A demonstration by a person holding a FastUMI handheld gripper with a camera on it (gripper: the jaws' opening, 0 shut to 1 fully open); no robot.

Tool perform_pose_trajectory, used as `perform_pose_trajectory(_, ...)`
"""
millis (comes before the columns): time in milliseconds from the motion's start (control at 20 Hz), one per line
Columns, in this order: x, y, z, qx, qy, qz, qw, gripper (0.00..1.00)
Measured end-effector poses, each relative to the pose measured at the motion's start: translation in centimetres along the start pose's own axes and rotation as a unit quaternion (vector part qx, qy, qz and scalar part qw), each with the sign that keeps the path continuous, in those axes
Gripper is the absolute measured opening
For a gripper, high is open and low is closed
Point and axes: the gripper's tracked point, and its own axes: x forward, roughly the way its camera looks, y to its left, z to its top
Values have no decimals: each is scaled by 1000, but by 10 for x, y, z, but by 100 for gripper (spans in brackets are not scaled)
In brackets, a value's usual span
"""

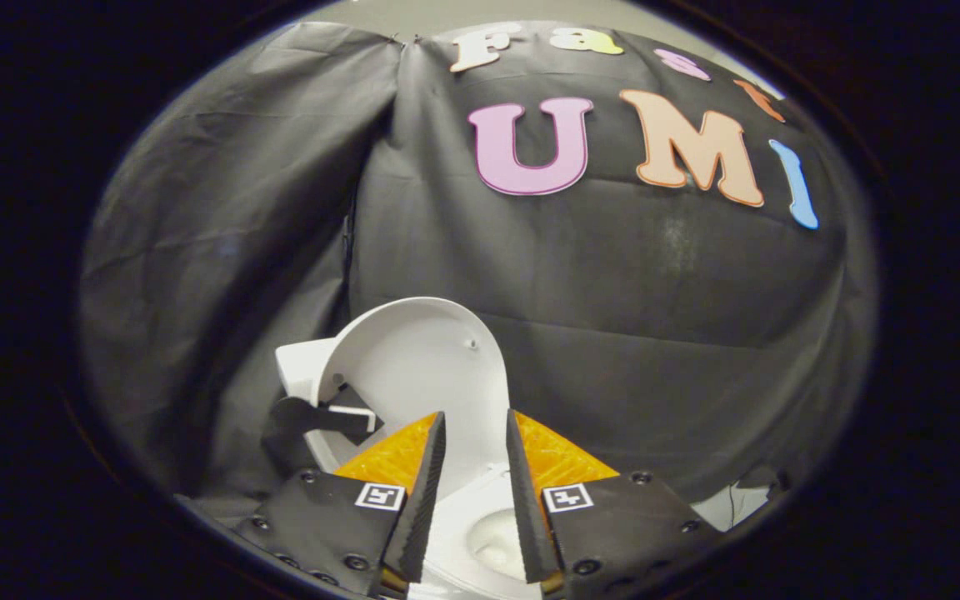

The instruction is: Open the toilet lid.

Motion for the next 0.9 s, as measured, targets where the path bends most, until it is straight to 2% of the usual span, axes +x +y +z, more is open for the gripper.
perform_pose_trajectory(300, -84, -101, -7, 1, -39, -86, 996, 46)
perform_pose_trajectory(450, -113, -134, -29, 16, -34, -127, 991, 46)
perform_pose_trajectory(600, -135, -150, -51, 15, -18, -139, 990, 46)
perform_pose_trajectory(900, -163, -163, -76, 29, -32, -147, 988, 46)
